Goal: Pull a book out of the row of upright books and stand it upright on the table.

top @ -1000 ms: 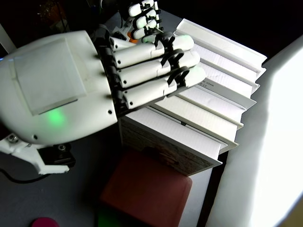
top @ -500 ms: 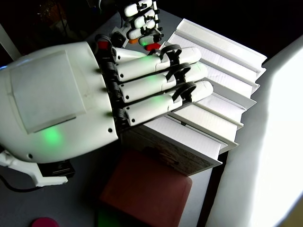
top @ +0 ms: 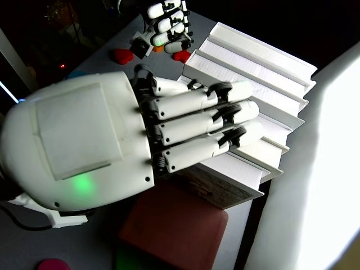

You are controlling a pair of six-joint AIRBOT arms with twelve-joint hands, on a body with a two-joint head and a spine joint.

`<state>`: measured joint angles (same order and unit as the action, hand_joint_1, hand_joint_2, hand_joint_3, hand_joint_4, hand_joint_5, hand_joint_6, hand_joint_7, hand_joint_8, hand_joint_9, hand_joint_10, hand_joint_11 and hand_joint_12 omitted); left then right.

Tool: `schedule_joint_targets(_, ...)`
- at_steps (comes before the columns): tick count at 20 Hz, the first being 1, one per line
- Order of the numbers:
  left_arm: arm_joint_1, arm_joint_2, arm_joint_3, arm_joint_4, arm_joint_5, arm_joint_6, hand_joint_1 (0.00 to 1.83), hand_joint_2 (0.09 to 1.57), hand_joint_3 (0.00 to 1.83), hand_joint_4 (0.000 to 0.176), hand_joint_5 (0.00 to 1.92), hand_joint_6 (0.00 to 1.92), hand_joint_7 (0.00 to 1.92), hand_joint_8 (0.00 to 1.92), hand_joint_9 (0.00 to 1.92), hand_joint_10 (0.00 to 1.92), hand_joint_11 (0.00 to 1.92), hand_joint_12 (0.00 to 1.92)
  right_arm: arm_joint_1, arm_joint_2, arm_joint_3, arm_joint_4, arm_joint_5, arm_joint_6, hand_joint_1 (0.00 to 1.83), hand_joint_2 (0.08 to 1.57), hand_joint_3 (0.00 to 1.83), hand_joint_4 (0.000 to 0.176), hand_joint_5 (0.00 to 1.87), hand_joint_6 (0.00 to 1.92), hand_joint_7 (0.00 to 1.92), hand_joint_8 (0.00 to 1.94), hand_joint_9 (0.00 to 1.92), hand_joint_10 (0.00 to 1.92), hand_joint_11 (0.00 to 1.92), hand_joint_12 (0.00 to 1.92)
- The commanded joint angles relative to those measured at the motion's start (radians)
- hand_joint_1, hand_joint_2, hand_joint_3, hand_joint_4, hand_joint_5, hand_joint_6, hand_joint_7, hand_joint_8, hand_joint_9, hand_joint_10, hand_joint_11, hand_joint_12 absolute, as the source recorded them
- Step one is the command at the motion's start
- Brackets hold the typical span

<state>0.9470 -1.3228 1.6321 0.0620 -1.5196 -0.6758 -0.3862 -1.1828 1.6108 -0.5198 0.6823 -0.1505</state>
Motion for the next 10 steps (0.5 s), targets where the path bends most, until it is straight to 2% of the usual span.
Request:
schedule_joint_targets(1,-0.012,-0.007,-0.001,-0.037,-0.113,-0.011,1.01,1.01,0.0,0.0,0.77,0.03,0.64,0.01,0.65,0.23,0.15,1.31,0.009,-0.011,0.007,0.052,0.084,0.005,0.69,1.2,0.0,0.068,0.66,0.01,0.0,0.0,0.0,0.0,0.0,0.0)
schedule_joint_targets(2,-0.012,-0.007,-0.001,-0.037,-0.114,-0.011,1.01,1.01,0.0,0.0,0.77,0.03,0.64,0.01,0.65,0.23,0.17,1.28,0.007,-0.02,0.012,0.051,0.084,0.005,0.69,1.2,0.0,0.071,0.66,0.01,0.0,0.0,0.0,0.0,0.0,0.0)
schedule_joint_targets(3,-0.011,-0.007,-0.001,-0.037,-0.114,-0.011,1.0,1.01,0.0,0.0,0.77,0.02,0.64,0.01,0.65,0.23,0.17,1.27,0.002,-0.028,0.017,0.05,0.083,0.011,0.69,1.2,0.0,0.083,0.66,0.01,0.0,0.0,0.0,0.0,0.0,0.0)
schedule_joint_targets(4,-0.011,-0.007,-0.002,-0.037,-0.114,-0.011,1.0,1.01,0.0,0.0,0.78,0.03,0.65,0.01,0.66,0.23,0.19,1.24,-0.002,-0.035,0.022,0.05,0.083,0.017,0.69,1.2,0.0,0.085,0.67,0.01,0.0,0.0,0.0,0.0,0.0,0.0)
schedule_joint_targets(5,-0.012,-0.007,-0.002,-0.037,-0.115,-0.011,0.99,1.01,0.0,0.0,0.77,0.02,0.65,0.01,0.66,0.22,0.19,1.23,-0.005,-0.038,0.023,0.05,0.083,0.021,0.69,1.19,0.0,0.072,0.68,0.02,0.0,0.0,0.0,0.0,0.0,0.0)
schedule_joint_targets(6,-0.012,-0.008,-0.002,-0.037,-0.115,-0.011,0.98,1.02,0.0,0.0,0.77,0.02,0.64,0.0,0.66,0.22,0.19,1.22,-0.006,-0.039,0.023,0.05,0.083,0.026,0.64,1.19,0.0,0.087,0.67,0.01,0.0,0.0,0.0,0.0,0.0,0.0)
schedule_joint_targets(8,-0.012,-0.009,-0.002,-0.038,-0.115,-0.011,0.99,1.01,0.0,0.0,0.78,0.03,0.66,0.01,0.68,0.22,0.2,1.23,-0.006,-0.042,0.021,0.043,0.084,0.034,0.66,1.21,0.0,0.073,0.62,0.0,0.0,0.0,0.0,0.0,0.0,0.0)
schedule_joint_targets(9,-0.012,-0.009,-0.002,-0.038,-0.115,-0.011,0.99,1.01,0.0,0.0,0.78,0.03,0.65,0.01,0.67,0.21,0.19,1.26,-0.006,-0.042,0.017,0.034,0.084,0.036,0.67,1.23,0.01,0.055,0.59,0.0,0.0,0.0,0.0,0.0,0.0,0.0)
schedule_joint_targets(10,-0.012,-0.009,-0.002,-0.038,-0.115,-0.011,0.99,1.02,0.0,0.0,0.78,0.02,0.64,0.0,0.66,0.21,0.13,1.31,-0.006,-0.042,0.013,0.022,0.084,0.037,0.71,1.22,0.01,0.06,0.59,0.0,0.0,0.0,0.0,0.0,0.0,0.0)
